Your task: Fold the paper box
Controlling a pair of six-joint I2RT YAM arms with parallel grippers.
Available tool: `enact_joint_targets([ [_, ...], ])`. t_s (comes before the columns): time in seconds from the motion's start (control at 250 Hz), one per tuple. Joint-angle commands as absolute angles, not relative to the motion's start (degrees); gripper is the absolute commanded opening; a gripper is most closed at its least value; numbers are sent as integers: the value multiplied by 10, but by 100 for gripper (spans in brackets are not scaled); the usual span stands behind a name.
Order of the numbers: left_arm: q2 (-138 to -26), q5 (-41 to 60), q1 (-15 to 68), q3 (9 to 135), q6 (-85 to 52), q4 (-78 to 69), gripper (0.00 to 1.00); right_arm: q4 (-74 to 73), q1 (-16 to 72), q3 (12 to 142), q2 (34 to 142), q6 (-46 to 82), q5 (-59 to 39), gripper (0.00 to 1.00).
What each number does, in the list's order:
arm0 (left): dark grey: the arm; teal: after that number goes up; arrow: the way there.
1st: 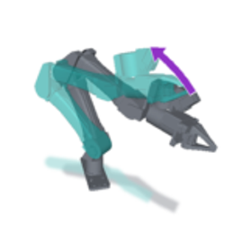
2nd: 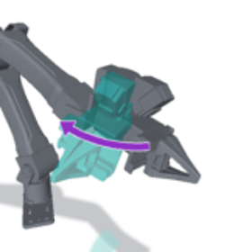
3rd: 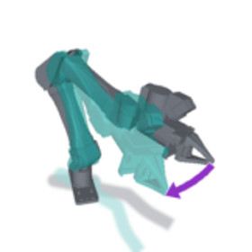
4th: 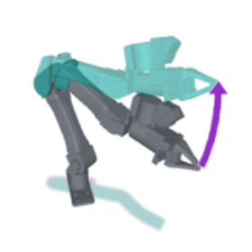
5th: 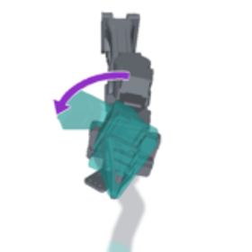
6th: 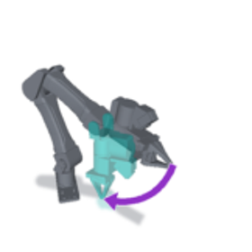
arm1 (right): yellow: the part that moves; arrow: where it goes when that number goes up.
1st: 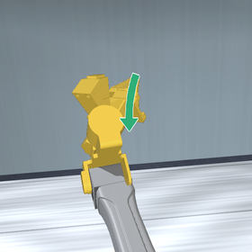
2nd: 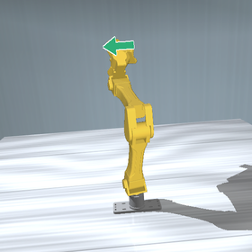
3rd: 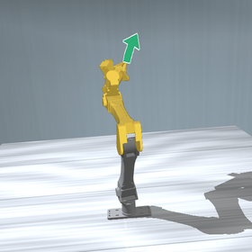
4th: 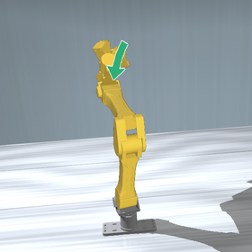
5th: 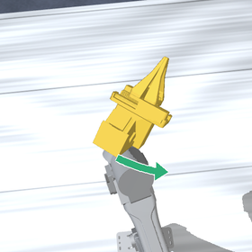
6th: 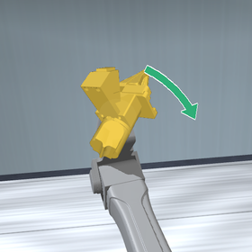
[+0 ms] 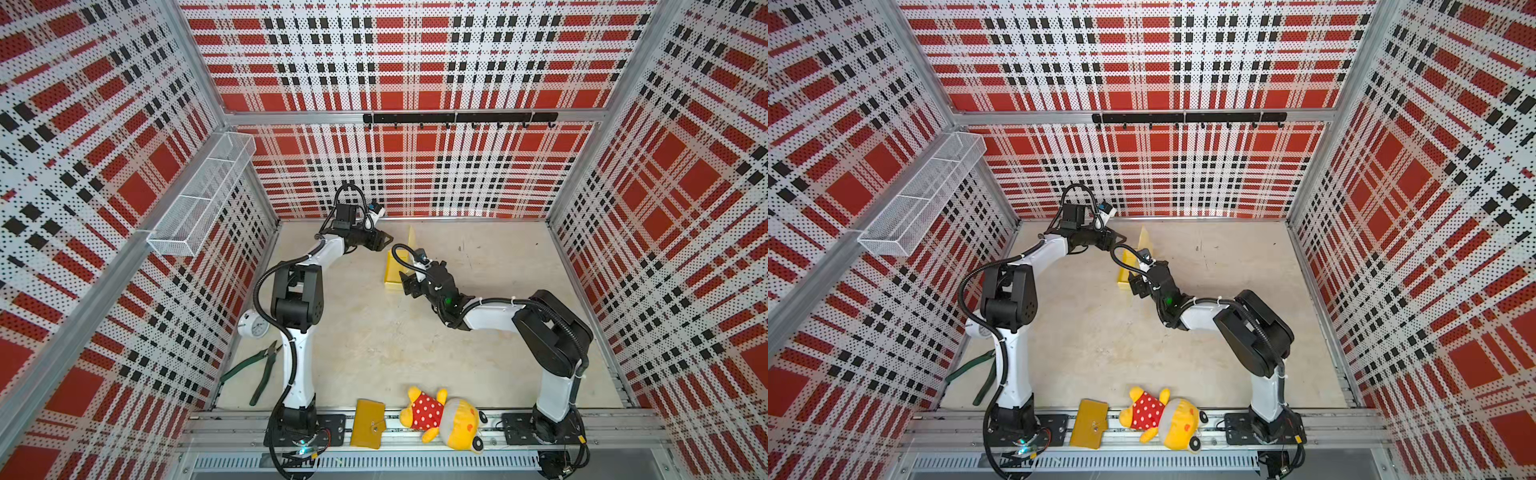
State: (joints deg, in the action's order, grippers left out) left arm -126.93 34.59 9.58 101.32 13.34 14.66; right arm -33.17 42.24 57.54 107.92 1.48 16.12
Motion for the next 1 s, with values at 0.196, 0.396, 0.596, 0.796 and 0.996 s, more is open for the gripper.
enact_joint_targets([
  [0.196,-1254,383,98,1036,154,196,73,-281,358,543,1032,7,128,82],
  [0.396,-1271,395,119,1072,200,244,74,-275,307,502,982,15,80,81],
  [0.596,-1284,388,127,1079,198,223,74,-272,295,471,940,4,28,81],
  [0.796,-1310,404,126,1108,217,222,74,-279,262,408,897,30,11,80],
  [0.996,-1288,403,119,1080,221,231,69,-262,224,392,872,33,-19,80],
])
